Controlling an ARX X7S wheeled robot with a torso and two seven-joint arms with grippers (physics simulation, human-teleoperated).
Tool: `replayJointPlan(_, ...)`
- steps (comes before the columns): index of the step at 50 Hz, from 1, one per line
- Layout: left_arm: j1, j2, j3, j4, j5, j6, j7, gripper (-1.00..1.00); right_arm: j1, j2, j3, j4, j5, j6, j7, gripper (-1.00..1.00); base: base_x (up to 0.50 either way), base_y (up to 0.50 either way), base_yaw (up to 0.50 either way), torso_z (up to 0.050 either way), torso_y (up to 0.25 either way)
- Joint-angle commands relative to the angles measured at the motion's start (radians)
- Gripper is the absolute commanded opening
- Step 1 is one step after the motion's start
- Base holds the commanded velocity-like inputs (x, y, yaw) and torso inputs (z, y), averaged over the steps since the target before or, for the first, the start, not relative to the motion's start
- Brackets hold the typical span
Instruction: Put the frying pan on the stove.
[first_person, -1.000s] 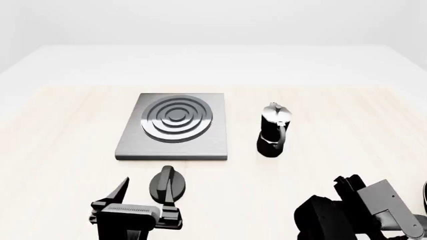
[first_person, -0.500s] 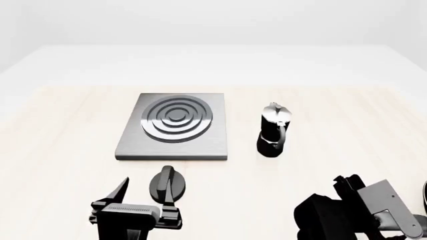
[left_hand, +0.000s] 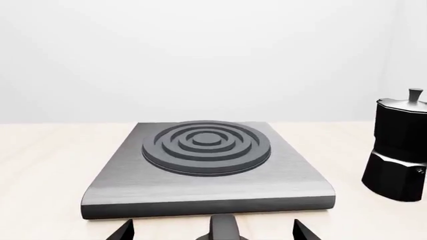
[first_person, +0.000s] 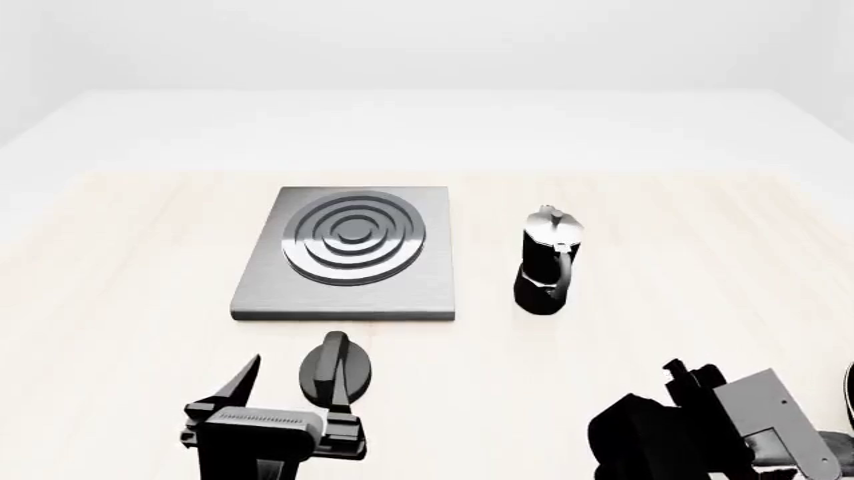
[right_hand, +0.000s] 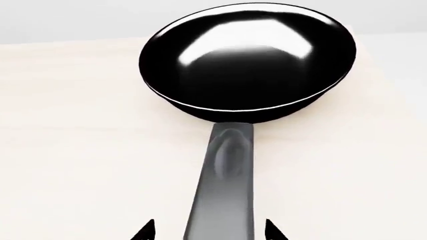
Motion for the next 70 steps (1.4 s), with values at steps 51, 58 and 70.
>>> replayJointPlan(51, 0.005, -0.015, 0.024, 0.027, 0.006, -0.009, -0.035, 1.0, -0.175, 0.132, -0.225, -0.407, -0.113, 0.036, -0.095, -1.0, 0.0, 0.0, 0.0, 0.0, 0.0)
replayJointPlan(58, 0.003, -0.017, 0.028, 0.029, 0.008, -0.008, -0.038, 1.0, -0.181, 0.155, -0.256, -0.466, -0.101, 0.05, -0.137, -1.0, 0.0, 0.0, 0.0, 0.0, 0.001)
replayJointPlan(70, 0.003, -0.023, 0.029, 0.035, 0.005, -0.01, -0.042, 1.0, -0.192, 0.177, -0.288, -0.508, -0.085, -0.02, -0.224, -1.0, 0.0, 0.0, 0.0, 0.0, 0.002)
